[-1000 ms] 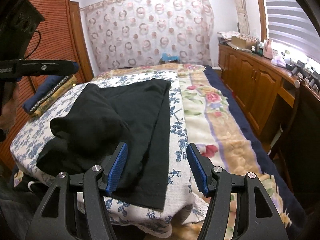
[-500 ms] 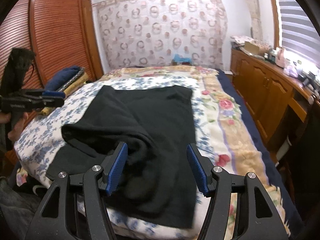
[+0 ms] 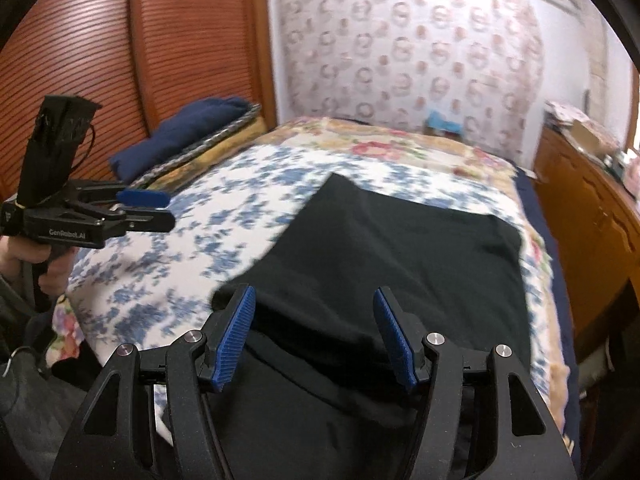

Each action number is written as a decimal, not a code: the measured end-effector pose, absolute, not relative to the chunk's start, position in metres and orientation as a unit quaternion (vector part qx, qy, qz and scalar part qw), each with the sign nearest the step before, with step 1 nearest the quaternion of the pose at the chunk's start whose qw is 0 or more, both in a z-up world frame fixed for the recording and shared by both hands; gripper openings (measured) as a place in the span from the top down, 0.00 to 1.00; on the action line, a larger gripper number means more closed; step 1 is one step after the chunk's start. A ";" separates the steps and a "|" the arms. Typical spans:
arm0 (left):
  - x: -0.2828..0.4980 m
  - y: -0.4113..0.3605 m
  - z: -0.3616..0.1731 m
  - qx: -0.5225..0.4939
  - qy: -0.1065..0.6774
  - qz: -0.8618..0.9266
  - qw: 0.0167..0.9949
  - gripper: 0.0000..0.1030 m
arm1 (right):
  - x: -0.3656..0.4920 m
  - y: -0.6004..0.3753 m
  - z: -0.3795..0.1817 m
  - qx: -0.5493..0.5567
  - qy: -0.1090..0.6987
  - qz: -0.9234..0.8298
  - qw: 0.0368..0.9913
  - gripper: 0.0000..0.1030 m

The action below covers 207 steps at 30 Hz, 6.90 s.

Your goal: Fold small clothes

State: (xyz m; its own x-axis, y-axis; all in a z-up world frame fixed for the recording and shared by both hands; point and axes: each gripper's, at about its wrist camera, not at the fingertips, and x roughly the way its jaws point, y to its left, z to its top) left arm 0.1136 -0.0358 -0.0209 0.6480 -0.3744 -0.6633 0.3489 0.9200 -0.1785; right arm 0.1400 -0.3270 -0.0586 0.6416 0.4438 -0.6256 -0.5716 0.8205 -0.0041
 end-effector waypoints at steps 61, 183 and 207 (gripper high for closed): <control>0.101 -0.055 -0.043 -0.010 0.380 -0.219 0.899 0.44 | 0.297 -0.437 -0.028 -0.140 0.352 0.044 0.924 0.62; 0.063 -0.150 -0.073 0.030 0.411 -0.289 0.864 0.44 | 0.182 -0.512 -0.064 -0.030 0.346 0.060 0.936 0.94; 0.087 -0.180 0.022 0.015 0.341 -0.375 0.862 0.91 | 0.078 -0.440 -0.042 -0.062 0.318 0.247 0.913 0.32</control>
